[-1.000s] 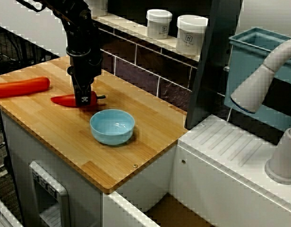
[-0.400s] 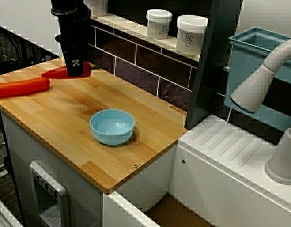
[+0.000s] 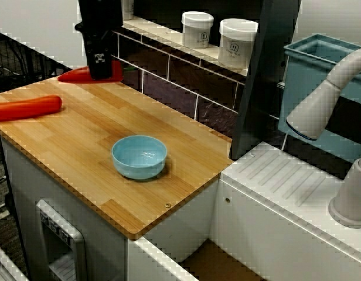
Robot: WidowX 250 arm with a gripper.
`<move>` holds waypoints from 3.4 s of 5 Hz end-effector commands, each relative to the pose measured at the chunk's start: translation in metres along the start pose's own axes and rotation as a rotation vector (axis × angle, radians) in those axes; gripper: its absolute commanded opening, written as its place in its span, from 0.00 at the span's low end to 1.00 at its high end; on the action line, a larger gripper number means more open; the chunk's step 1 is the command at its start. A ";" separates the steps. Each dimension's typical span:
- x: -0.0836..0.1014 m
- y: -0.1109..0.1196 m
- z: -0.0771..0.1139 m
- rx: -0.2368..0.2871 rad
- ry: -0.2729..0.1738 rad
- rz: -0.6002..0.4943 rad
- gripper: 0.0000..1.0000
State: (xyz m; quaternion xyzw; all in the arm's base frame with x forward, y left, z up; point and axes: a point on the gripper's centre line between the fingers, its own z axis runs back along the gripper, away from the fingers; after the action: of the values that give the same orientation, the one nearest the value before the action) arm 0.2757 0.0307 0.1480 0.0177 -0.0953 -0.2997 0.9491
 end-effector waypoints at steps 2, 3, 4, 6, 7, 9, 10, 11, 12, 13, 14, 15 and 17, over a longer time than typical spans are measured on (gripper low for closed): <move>0.027 -0.048 -0.028 0.224 0.089 -0.016 0.00; 0.024 -0.051 -0.037 0.230 0.104 -0.023 0.00; 0.020 -0.052 -0.043 0.217 0.116 -0.023 0.00; 0.014 -0.056 -0.052 0.205 0.133 -0.037 0.00; 0.012 -0.052 -0.056 0.211 0.131 -0.026 0.00; 0.017 -0.048 -0.056 0.199 0.132 -0.021 0.00; 0.020 -0.048 -0.054 0.187 0.130 -0.017 0.00; 0.024 -0.046 -0.054 0.191 0.131 -0.003 0.00; 0.026 -0.044 -0.055 0.192 0.136 0.006 0.00; 0.028 -0.043 -0.058 0.190 0.144 0.014 0.00; 0.029 -0.045 -0.060 0.192 0.145 0.017 0.00; 0.030 -0.049 -0.059 0.195 0.151 0.018 0.00; 0.029 -0.050 -0.056 0.192 0.158 0.014 1.00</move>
State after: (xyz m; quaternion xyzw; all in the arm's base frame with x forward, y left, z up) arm 0.2696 -0.0237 0.0815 0.1288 -0.0224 -0.2835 0.9500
